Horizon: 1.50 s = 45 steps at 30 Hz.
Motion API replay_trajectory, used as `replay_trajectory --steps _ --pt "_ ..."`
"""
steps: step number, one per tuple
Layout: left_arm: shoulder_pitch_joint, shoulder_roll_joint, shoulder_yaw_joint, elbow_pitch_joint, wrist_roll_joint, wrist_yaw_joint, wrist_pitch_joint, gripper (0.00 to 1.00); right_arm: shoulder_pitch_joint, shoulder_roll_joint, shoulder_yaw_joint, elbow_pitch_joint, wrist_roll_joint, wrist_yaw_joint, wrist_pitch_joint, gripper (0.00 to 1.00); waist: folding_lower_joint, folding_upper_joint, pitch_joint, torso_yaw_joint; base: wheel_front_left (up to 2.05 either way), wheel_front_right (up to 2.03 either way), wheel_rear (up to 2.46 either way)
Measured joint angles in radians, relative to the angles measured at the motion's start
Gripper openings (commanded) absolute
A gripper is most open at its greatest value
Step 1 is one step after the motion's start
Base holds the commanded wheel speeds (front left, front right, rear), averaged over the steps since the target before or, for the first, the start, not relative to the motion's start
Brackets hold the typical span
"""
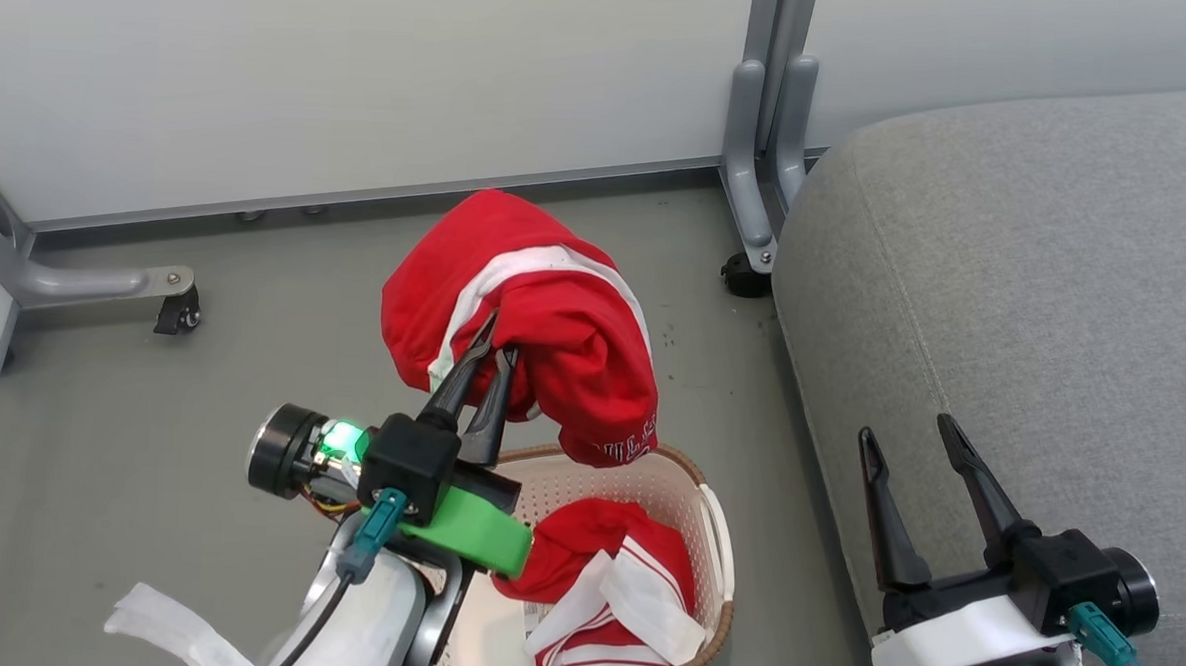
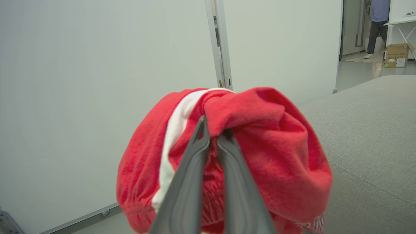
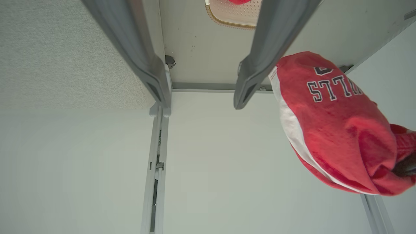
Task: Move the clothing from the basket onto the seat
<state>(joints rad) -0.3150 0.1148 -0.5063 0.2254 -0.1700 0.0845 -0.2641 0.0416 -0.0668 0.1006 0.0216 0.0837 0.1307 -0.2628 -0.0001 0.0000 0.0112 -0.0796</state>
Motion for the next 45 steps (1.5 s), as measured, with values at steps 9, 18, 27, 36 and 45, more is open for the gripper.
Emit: replay_trajectory --steps 9,18,27,36,45 --pt "-0.007 -0.021 -0.018 0.02 0.0 -0.028 0.0 0.0 -0.007 -0.012 0.059 -0.006 0.002 0.0 0.0 1.0 0.0001 0.0 0.006 0.0 0.0 0.0 0.0" --pt "-0.034 -0.04 -0.052 0.036 -0.005 -0.047 0.0 0.0 -0.058 -0.066 0.249 -0.008 -0.006 0.0 0.0 1.0 0.0001 0.0 0.014 -0.003 0.0 0.0 0.0" --pt "-0.049 -0.056 -0.12 0.015 -0.021 -0.064 0.011 0.0 -0.089 -0.054 0.281 0.035 -0.006 0.0 0.0 1.0 0.0001 0.0 0.017 0.005 0.0 0.0 0.0" --pt "-0.053 -0.06 -0.194 -0.06 -0.039 -0.081 0.081 0.0 -0.1 -0.043 0.26 0.064 -0.014 0.0 0.0 1.0 0.0001 0.0 0.024 0.014 0.0 0.0 0.0" --pt "-0.05 -0.058 -0.211 -0.07 -0.048 -0.081 0.1 0.0 -0.105 -0.047 0.26 0.092 -0.007 0.0 0.0 0.0 0.0001 0.0 0.021 0.012 0.0 0.0 0.0"
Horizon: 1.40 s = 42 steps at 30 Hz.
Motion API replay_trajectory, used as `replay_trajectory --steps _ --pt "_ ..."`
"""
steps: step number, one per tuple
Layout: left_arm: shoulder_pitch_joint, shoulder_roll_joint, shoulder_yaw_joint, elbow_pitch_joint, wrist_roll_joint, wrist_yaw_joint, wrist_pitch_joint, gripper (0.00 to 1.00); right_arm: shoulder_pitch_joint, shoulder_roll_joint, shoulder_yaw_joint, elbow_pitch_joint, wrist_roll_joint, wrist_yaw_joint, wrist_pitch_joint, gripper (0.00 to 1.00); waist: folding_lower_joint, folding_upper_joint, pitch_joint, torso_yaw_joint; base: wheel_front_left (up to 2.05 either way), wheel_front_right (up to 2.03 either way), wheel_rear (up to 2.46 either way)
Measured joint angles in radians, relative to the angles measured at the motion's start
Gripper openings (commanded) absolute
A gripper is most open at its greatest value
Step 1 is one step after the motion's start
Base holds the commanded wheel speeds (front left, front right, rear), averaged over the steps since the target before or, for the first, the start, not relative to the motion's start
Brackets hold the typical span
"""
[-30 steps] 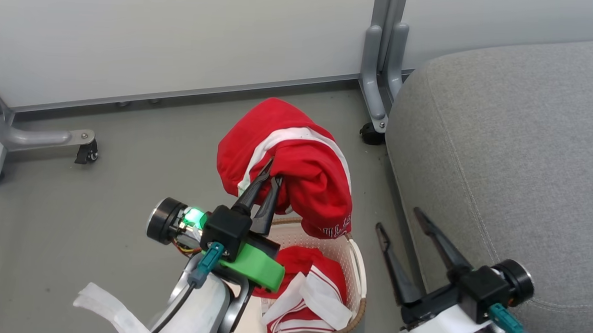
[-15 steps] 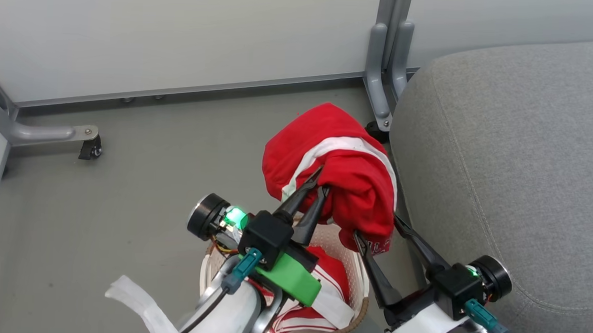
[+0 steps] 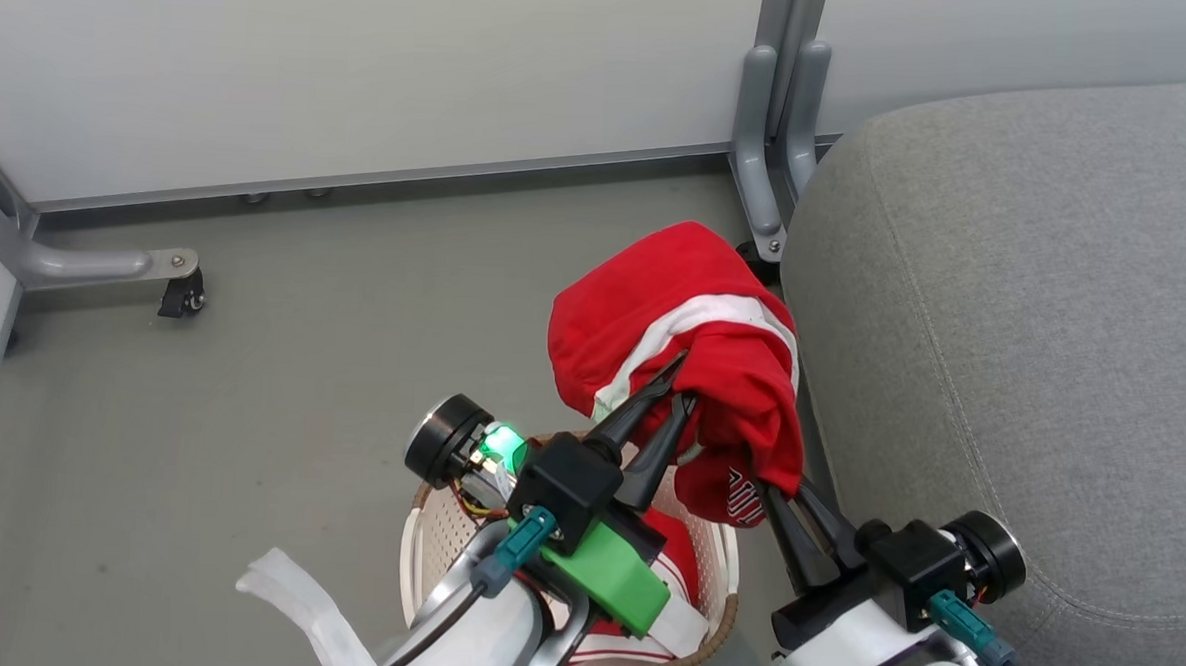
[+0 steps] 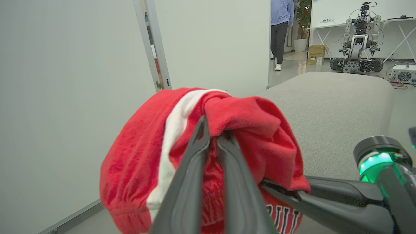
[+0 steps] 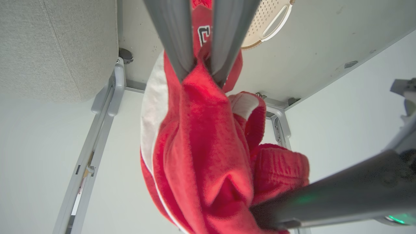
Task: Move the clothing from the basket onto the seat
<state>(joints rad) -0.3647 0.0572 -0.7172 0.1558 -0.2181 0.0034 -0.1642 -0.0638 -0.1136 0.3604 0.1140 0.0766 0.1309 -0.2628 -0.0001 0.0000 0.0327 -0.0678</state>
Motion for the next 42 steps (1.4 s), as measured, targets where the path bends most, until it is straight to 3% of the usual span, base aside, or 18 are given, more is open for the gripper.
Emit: replay_trajectory --steps 11,13,14,42 --pt "0.01 0.011 -0.001 0.037 -0.013 0.011 -0.005 0.0 0.003 -0.002 -0.009 0.008 0.009 0.0 0.0 0.0 0.0 0.0 0.001 0.0 0.0 0.0 0.0" --pt "0.01 0.013 -0.002 0.04 -0.015 0.014 -0.006 0.62 0.003 -0.002 -0.009 0.008 0.01 0.0 0.0 0.0 0.0 0.0 0.0 0.0 0.0 0.0 0.0" --pt "0.01 0.014 -0.002 0.043 -0.015 0.016 -0.006 1.0 0.003 -0.002 -0.008 0.008 0.01 0.0 0.0 0.0 0.0 -0.0001 0.0 0.001 0.0 0.0 0.0" --pt "0.005 0.023 -0.005 0.056 -0.032 0.038 -0.018 1.0 -0.002 -0.001 -0.021 0.02 0.021 0.0 0.0 0.0 0.0 0.0 0.029 -0.006 0.0 0.0 0.0"
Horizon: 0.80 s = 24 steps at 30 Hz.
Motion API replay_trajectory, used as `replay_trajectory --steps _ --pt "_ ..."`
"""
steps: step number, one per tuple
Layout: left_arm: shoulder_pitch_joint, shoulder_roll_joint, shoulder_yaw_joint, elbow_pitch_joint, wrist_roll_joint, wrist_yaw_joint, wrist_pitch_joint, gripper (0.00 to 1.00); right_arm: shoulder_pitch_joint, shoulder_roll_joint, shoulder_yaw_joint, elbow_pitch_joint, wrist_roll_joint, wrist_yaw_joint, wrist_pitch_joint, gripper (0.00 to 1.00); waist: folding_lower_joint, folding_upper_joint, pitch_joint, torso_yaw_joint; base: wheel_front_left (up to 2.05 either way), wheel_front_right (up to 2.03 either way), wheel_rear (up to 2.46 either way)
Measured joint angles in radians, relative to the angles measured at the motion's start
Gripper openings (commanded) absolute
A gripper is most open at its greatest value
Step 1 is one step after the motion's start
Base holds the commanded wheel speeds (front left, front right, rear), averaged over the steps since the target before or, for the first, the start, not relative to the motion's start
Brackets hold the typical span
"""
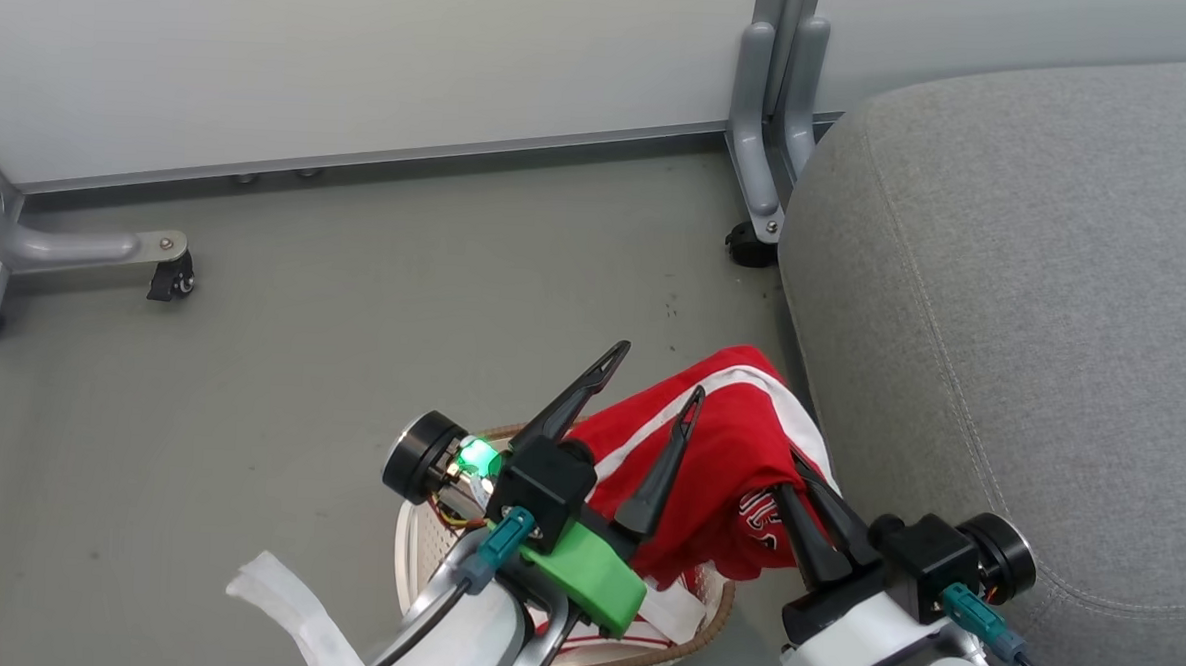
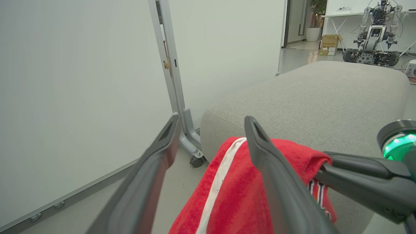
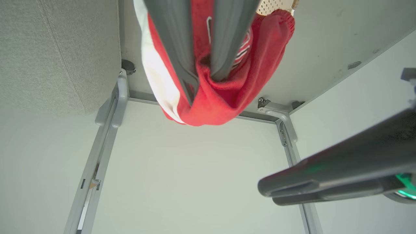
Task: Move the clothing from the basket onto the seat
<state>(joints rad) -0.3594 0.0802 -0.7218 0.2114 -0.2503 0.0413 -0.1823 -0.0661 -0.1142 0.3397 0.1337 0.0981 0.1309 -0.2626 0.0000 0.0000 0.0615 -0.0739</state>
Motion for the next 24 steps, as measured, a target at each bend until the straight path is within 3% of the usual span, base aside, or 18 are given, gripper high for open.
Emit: replay_trajectory --steps 12,17,24 --pt "-0.009 0.036 0.027 0.009 -0.004 0.03 -0.016 1.0 -0.017 0.009 -0.023 -0.009 0.0 0.0 0.0 0.0 0.0 0.0 0.029 -0.047 0.0 0.0 0.0" --pt "-0.008 0.096 0.089 0.034 0.0 0.074 -0.05 1.0 -0.039 0.03 -0.053 -0.028 0.004 0.0 0.0 0.0 0.0001 0.0 0.049 -0.107 0.0 0.0 0.0" --pt "0.018 0.165 0.166 0.031 -0.006 0.082 -0.076 1.0 -0.046 0.054 -0.087 -0.056 0.015 0.0 0.0 0.0 0.0 0.0 0.082 -0.221 0.0 0.0 0.0"
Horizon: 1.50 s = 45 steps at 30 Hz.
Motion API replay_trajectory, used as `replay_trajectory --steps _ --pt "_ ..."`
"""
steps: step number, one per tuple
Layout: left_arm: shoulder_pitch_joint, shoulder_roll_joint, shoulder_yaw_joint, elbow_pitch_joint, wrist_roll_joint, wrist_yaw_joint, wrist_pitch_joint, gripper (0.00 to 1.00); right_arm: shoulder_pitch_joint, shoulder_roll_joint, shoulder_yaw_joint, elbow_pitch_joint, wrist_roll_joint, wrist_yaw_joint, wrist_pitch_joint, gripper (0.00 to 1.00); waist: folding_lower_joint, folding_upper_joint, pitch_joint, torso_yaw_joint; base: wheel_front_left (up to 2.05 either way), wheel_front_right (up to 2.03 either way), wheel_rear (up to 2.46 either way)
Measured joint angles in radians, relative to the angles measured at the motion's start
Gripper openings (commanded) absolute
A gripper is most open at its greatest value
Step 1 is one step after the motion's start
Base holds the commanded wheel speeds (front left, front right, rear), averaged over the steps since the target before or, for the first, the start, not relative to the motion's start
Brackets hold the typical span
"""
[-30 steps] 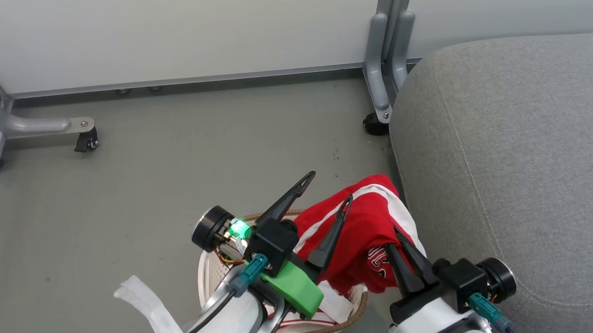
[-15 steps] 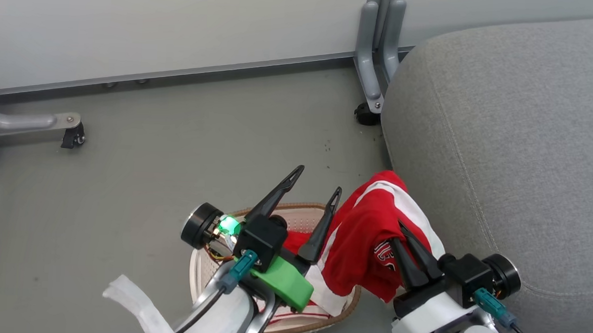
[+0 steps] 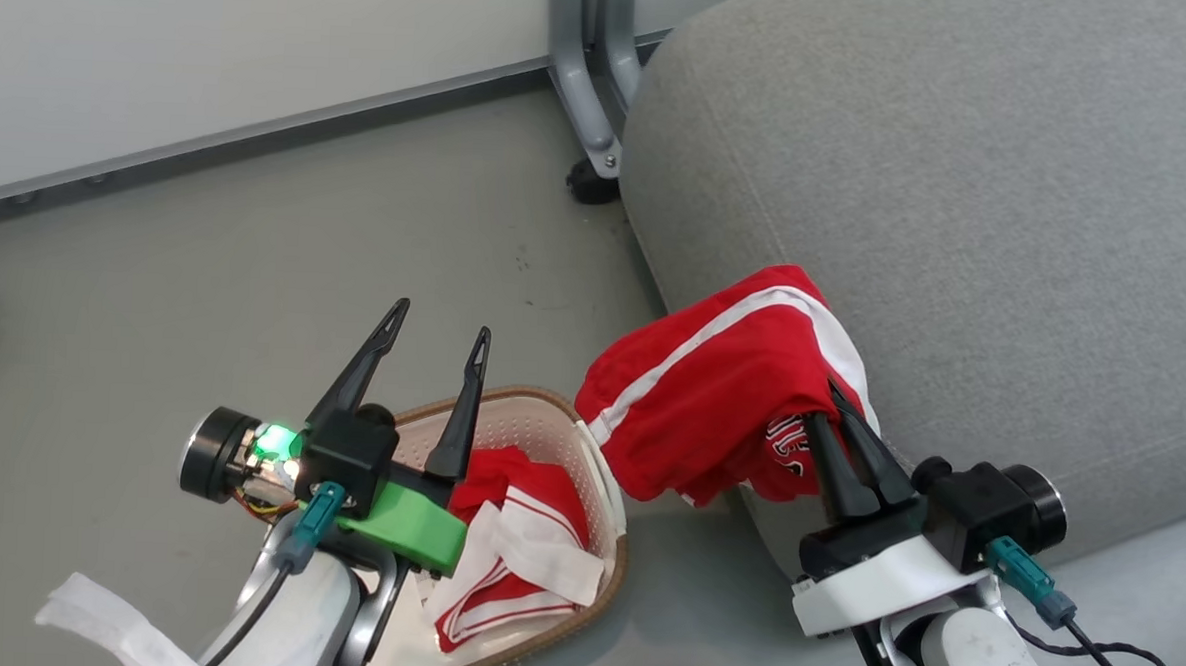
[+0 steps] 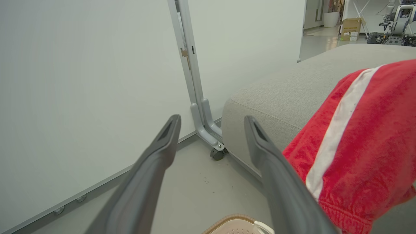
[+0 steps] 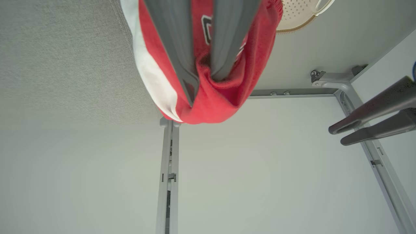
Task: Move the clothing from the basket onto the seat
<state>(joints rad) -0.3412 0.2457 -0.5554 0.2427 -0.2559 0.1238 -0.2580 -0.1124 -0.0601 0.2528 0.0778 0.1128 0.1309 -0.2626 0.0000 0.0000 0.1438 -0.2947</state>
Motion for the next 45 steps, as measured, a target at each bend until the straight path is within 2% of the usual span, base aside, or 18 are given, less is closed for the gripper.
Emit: replay_trajectory --steps 7,10,14,20,26,33,36,42,45 --pt "0.029 0.037 0.017 -0.023 0.012 -0.024 -0.005 1.0 0.015 0.008 -0.029 -0.037 0.03 0.0 0.0 0.0 0.0 0.0 0.037 -0.134 0.0 0.0 0.0" --pt "0.027 0.039 0.001 -0.016 0.023 -0.053 -0.006 1.0 0.04 0.009 -0.082 -0.066 0.05 0.0 0.0 0.0 0.0 0.0 0.057 -0.189 0.0 0.0 0.0" --pt "-0.001 0.033 -0.013 -0.001 0.032 -0.085 -0.006 1.0 0.054 0.009 -0.134 -0.101 0.073 0.0 0.0 0.0 0.0 0.0 0.098 -0.228 0.0 0.0 0.0" --pt "-0.031 0.052 -0.023 0.011 0.061 -0.102 -0.006 1.0 0.02 0.01 -0.198 -0.112 0.134 0.0 0.0 0.0 0.0 0.0 0.178 -0.253 0.0 0.0 0.0" --pt "-0.061 0.098 -0.022 -0.043 0.085 -0.098 0.03 1.0 -0.196 0.009 -0.272 -0.109 0.165 0.0 0.0 0.0 0.0001 0.0 0.267 -0.261 0.0 0.0 0.0" --pt "-0.149 0.145 -0.034 -0.151 0.127 -0.124 0.107 1.0 -0.525 0.008 -0.462 -0.055 0.127 0.0 0.0 0.0 0.0001 0.0 0.401 -0.237 0.0 0.0 0.0" --pt "-0.187 0.153 -0.033 -0.177 0.137 -0.129 0.116 1.0 -0.633 -0.027 -0.514 0.0 0.117 0.0 0.0 0.0 0.0003 0.0 0.462 -0.216 0.0 0.0 0.0" --pt "-0.249 0.143 -0.028 -0.181 0.143 -0.129 0.093 1.0 -0.715 -0.109 -0.557 0.135 0.084 0.0 0.0 0.0 0.0003 0.0 0.551 -0.143 0.0 0.0 0.0" --pt "-0.261 0.137 -0.03 -0.171 0.143 -0.124 0.081 1.0 -0.717 -0.112 -0.591 0.228 0.063 0.0 0.0 0.0 0.0003 0.0 0.583 -0.099 0.0 0.0 0.0"
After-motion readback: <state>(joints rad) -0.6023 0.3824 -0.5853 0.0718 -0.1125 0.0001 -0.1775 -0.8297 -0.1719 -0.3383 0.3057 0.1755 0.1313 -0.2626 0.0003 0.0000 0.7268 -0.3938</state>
